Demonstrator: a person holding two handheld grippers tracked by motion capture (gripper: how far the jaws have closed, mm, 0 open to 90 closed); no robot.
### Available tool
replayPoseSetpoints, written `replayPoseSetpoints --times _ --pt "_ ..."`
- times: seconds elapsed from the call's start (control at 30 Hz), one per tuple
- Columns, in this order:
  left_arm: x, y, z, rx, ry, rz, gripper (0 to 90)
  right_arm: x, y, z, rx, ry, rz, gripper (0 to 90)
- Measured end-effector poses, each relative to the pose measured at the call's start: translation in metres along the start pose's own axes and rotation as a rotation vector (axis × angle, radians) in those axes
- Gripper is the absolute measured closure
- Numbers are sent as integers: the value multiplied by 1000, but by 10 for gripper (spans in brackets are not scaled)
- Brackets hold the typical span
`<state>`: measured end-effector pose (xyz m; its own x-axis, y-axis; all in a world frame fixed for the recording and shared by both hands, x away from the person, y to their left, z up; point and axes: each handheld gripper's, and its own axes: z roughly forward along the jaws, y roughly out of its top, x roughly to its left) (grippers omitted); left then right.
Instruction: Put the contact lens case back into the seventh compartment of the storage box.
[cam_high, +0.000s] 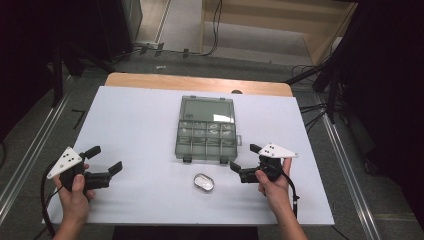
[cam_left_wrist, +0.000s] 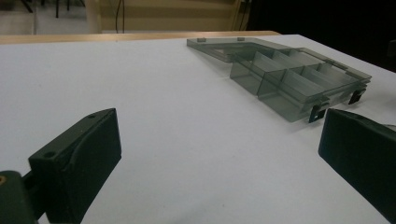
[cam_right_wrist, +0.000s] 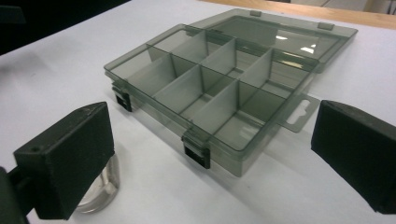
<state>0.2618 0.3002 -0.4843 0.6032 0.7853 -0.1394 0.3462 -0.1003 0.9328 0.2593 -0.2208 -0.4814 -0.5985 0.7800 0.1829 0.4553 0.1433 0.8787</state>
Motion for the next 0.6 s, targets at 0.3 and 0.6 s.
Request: replayPoseSetpoints --times 0.3,0.6 --pt "0 -5 -6 -9 14 13 0 11 6 -1 5 24 -37 0" --pt "-3 -6 0 4 19 36 0 20 7 -2 29 57 -72 0"
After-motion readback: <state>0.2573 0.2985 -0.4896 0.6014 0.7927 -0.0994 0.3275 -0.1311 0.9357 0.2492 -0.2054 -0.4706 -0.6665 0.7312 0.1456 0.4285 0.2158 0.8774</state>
